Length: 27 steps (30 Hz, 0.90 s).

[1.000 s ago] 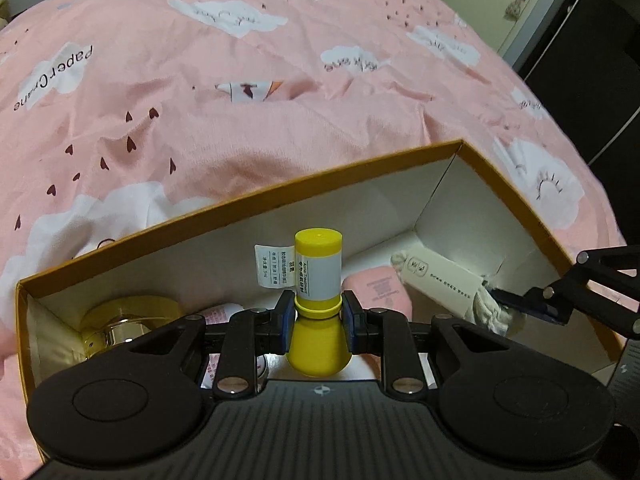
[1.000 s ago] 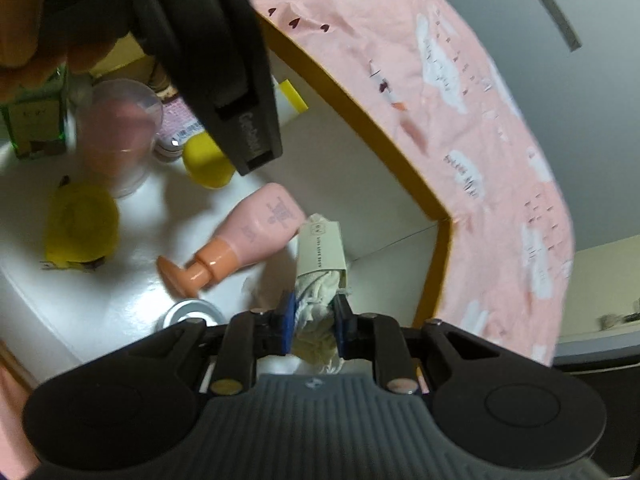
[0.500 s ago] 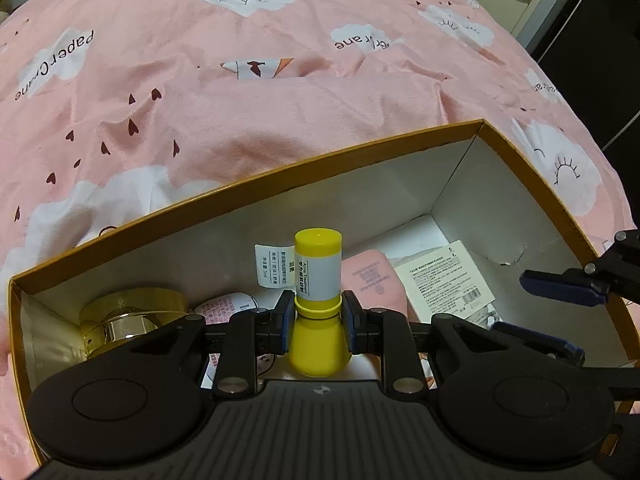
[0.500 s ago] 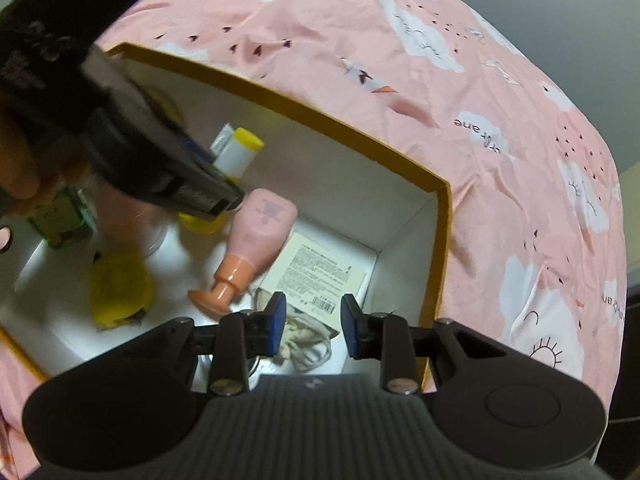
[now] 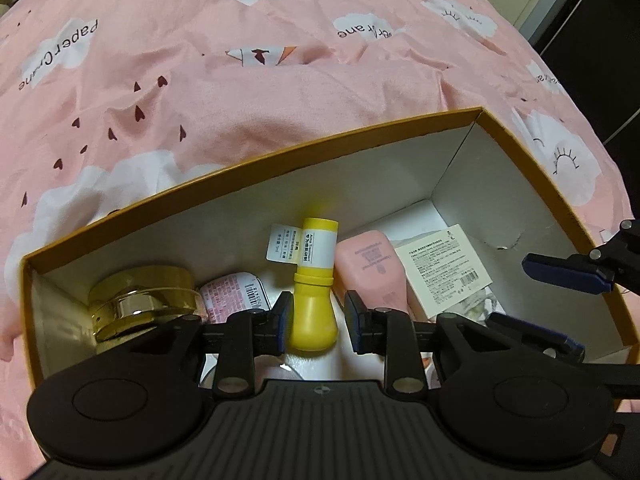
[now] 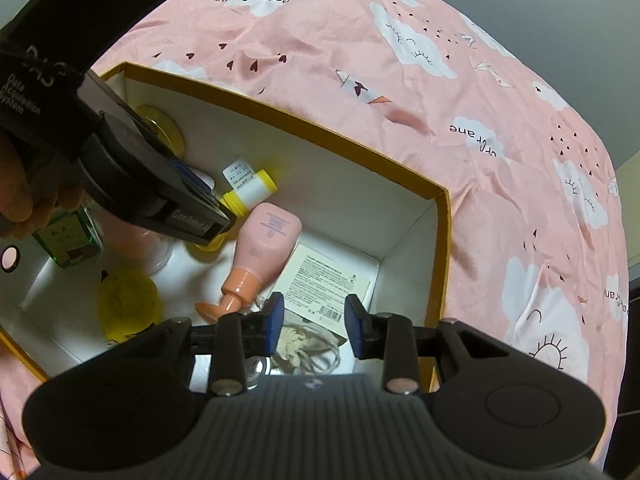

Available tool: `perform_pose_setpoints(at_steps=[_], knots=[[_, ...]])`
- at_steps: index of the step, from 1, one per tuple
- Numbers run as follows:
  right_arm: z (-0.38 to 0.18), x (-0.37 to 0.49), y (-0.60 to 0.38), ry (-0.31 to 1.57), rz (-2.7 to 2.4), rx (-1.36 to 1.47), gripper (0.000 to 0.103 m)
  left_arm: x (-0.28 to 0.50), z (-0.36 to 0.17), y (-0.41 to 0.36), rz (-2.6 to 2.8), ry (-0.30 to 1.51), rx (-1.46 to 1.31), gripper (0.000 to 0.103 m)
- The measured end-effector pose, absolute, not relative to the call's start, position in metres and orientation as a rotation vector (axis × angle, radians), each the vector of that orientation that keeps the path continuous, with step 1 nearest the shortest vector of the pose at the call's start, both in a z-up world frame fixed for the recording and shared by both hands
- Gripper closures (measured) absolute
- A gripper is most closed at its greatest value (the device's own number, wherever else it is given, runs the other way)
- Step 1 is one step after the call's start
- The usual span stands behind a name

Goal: Organize rigid objects

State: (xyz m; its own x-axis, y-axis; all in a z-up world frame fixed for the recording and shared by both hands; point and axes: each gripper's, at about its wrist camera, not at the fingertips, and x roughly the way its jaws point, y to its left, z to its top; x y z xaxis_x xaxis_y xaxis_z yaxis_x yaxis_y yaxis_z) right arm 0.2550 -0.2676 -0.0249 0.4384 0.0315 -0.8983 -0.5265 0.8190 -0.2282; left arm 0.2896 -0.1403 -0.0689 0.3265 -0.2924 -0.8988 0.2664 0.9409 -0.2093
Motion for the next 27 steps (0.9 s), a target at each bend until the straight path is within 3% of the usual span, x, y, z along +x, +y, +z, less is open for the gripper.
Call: perform_pose_setpoints(at_steps=[6, 8, 16, 20, 27], knots=[[-0.013, 0.248, -0.265, 1.063, 0.366, -0.497, 0.057, 0.273, -0.04, -0.134, -0.396, 1.12, -0.024, 0.066], [-0.008, 0.244, -0.264, 1.054, 0.363, -0.489, 0.055, 0.265, -0.027, -0.132, -0.412, 1.081, -0.027, 0.061], [0.029, 0.22, -0.261, 0.99, 0.337, -0.384, 0.037, 0.213, 0.029, -0.103, -0.434, 0.803, -0.013, 0.058], [0.047, 0.203, -0.256, 0.944, 0.322, -0.307, 0.028, 0.177, 0.055, -0.084, -0.38, 0.614, 0.01, 0.043], [0.069, 0.166, -0.239, 0.845, 0.312, -0.206, 0.017, 0.132, 0.08, -0.052, -0.289, 0.462, 0.002, 0.036]])
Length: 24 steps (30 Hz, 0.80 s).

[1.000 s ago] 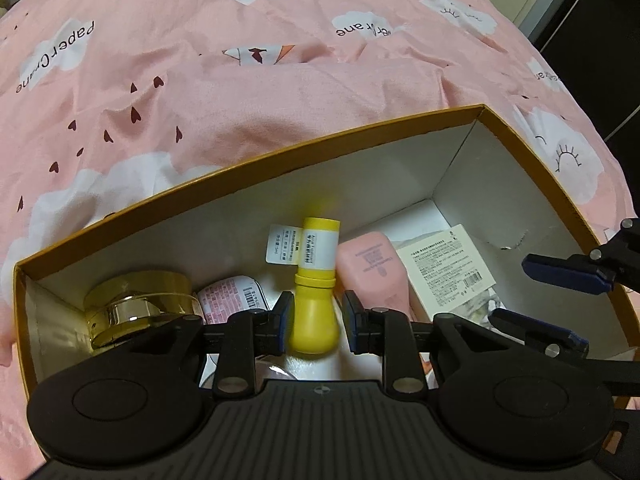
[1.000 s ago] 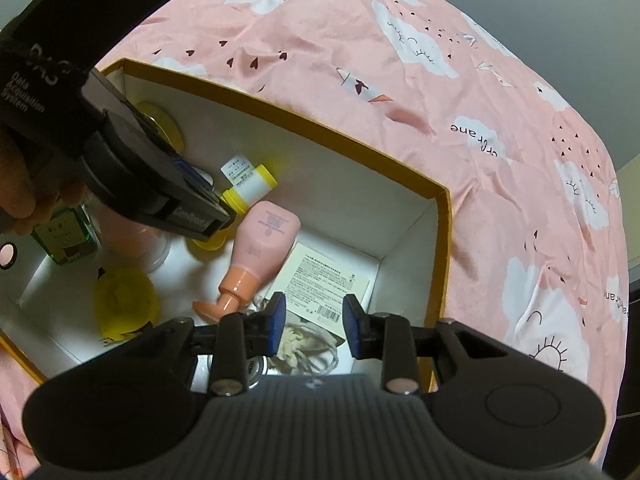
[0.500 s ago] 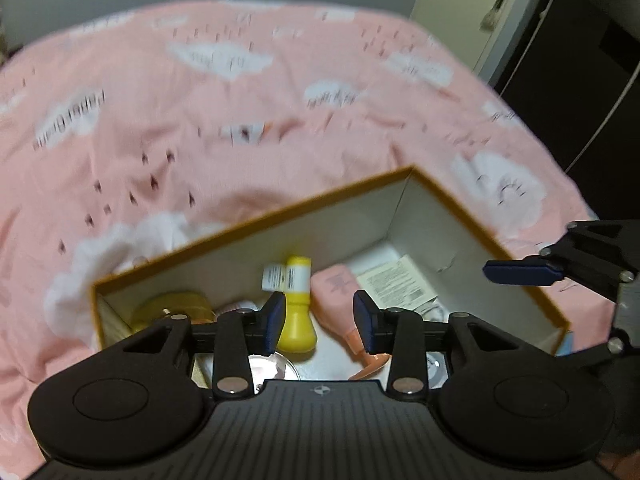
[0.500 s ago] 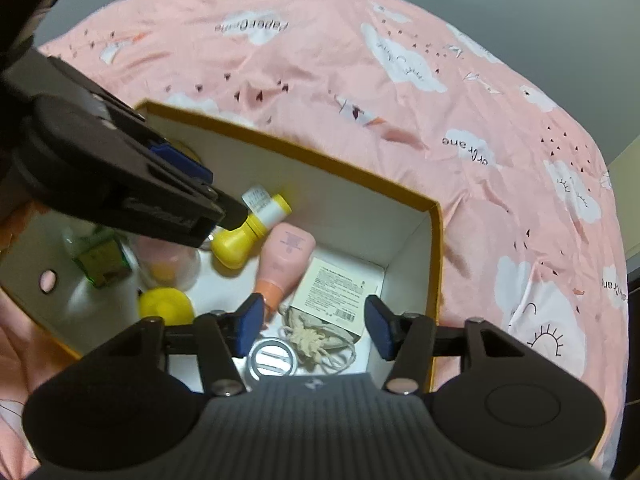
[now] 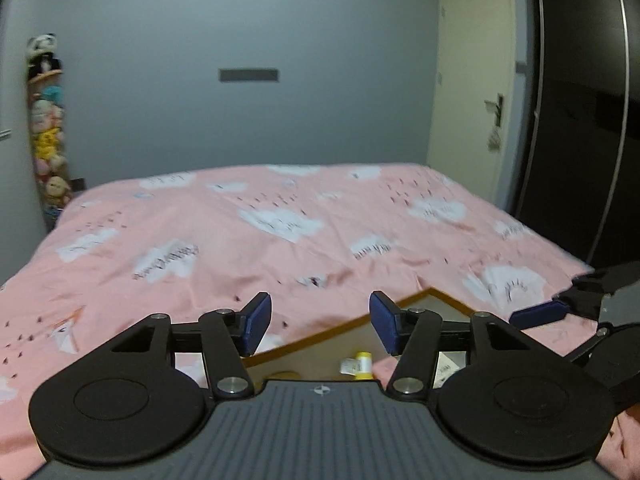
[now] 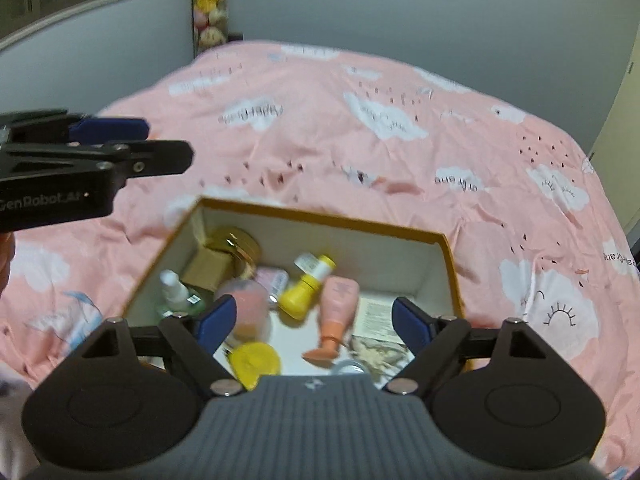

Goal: Organize rigid objects

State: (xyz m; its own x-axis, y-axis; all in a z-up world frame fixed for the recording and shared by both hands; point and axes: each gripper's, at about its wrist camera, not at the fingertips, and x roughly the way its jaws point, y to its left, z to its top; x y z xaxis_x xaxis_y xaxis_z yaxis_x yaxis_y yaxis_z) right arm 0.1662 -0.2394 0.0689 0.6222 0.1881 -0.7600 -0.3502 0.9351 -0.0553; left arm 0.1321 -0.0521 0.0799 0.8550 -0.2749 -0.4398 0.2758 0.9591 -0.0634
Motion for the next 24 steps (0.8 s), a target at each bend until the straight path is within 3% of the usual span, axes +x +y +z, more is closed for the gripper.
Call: perform_pose_setpoints(at_steps=[2, 6, 13, 18, 24], knots=[[0.074, 0.154, -0.235, 0.797, 0.305, -0.183, 0.014, 0.12, 0.081, -0.041, -0.266, 0.412, -0.024, 0.015], [0.077, 0.127, -0.228, 0.693, 0.273, -0.141, 0.01, 0.099, 0.075, -0.03, -0.201, 0.359, 0.011, 0.001], [0.06, 0.091, -0.221, 0.593, 0.169, -0.104, 0.003, 0.084, 0.044, -0.022, -0.111, 0.423, -0.027, 0.0], [0.032, 0.088, -0.213, 0.636, 0.11, -0.138, 0.003, 0.086, 0.011, -0.018, -0.101, 0.558, -0.077, 0.0], [0.004, 0.094, -0.212, 0.728, 0.113, -0.122, 0.003, 0.079, -0.008, -0.02, -0.085, 0.6, -0.053, 0.0]])
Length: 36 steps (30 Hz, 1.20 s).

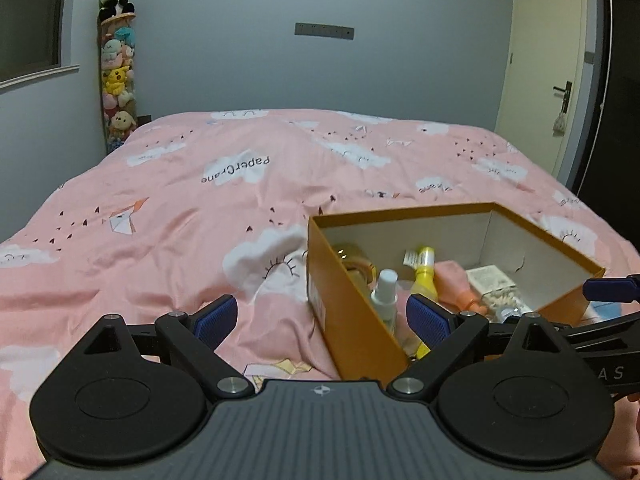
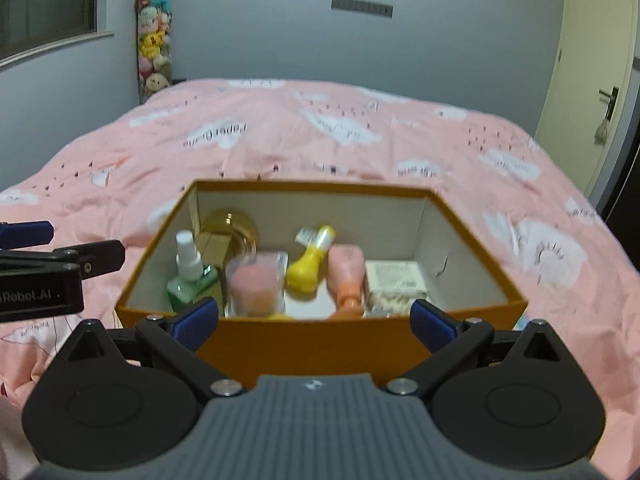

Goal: Organize rigid objects

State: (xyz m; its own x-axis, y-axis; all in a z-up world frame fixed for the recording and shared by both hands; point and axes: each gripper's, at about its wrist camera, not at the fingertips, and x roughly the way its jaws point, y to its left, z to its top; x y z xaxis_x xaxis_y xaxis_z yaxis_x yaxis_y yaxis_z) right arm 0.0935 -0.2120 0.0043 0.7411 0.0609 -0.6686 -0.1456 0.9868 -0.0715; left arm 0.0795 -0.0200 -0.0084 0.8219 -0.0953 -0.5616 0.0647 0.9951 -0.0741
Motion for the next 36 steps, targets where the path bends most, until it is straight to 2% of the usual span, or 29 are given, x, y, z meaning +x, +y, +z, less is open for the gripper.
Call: perform_pose_setpoints(at_steps=[11, 36], knots=[[-0.011, 0.098, -0.218, 0.785, 0.109, -0.069, 0.003, 0.076, -0.02, -0.02, -0.074, 0.633, -0.056, 0.0], [-0.011, 0.098, -0.217, 0.782, 0.11, -0.079, 0.003, 0.072, -0.016, -0.02, -0.075, 0.617, -0.049, 0.0]])
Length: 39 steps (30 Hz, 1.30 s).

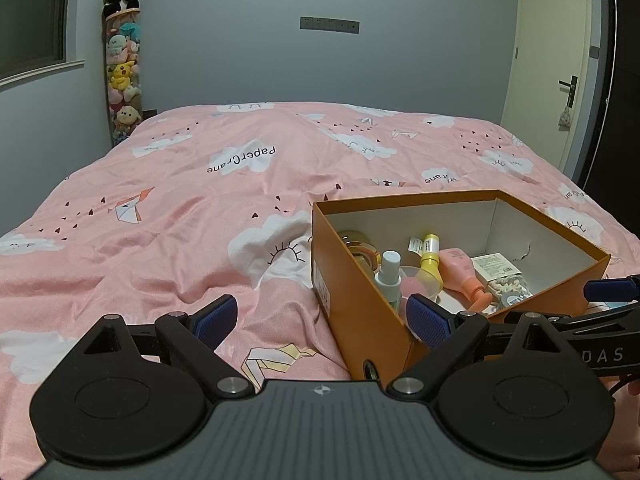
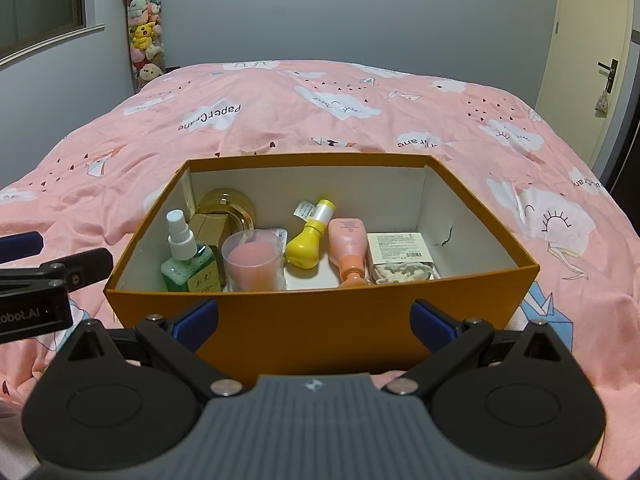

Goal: Organize rigid objects

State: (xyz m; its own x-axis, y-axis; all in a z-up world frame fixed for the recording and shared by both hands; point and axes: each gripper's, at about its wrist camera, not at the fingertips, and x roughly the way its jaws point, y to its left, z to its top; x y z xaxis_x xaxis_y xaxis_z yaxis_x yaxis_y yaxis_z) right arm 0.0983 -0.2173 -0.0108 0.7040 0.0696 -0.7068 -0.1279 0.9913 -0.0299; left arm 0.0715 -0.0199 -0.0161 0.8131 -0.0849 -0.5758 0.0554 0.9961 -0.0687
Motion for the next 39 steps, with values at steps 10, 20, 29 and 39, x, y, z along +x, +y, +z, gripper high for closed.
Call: perform_pose_setpoints(at_steps=[10, 20, 29, 39], knots=[[-0.0097, 0.0975, -0.217, 0.783, 0.111, -0.085, 0.003, 0.0709, -0.0151, -0.0205, -0.078, 0.614, -0.047, 0.0], [-0.0094, 0.0973, -0.2162, 0.784, 0.11, -0.087, 0.003, 0.0715, -0.0136, -0.0209, -0.084, 0.615, -0.044, 0.0], [-0.0095, 0.0972, -0.2159, 0.785, 0.112, -0.09, 0.003, 0.0719, -0.0139, -0.0207, -0.086, 0.619, -0.042, 0.0], [-0.0103, 0.0973, -0.2159, 0.787, 0.119, -0.098, 0.003, 0.0717, -0.0136, -0.0207, -0.087, 0.619, -0.042, 0.0]])
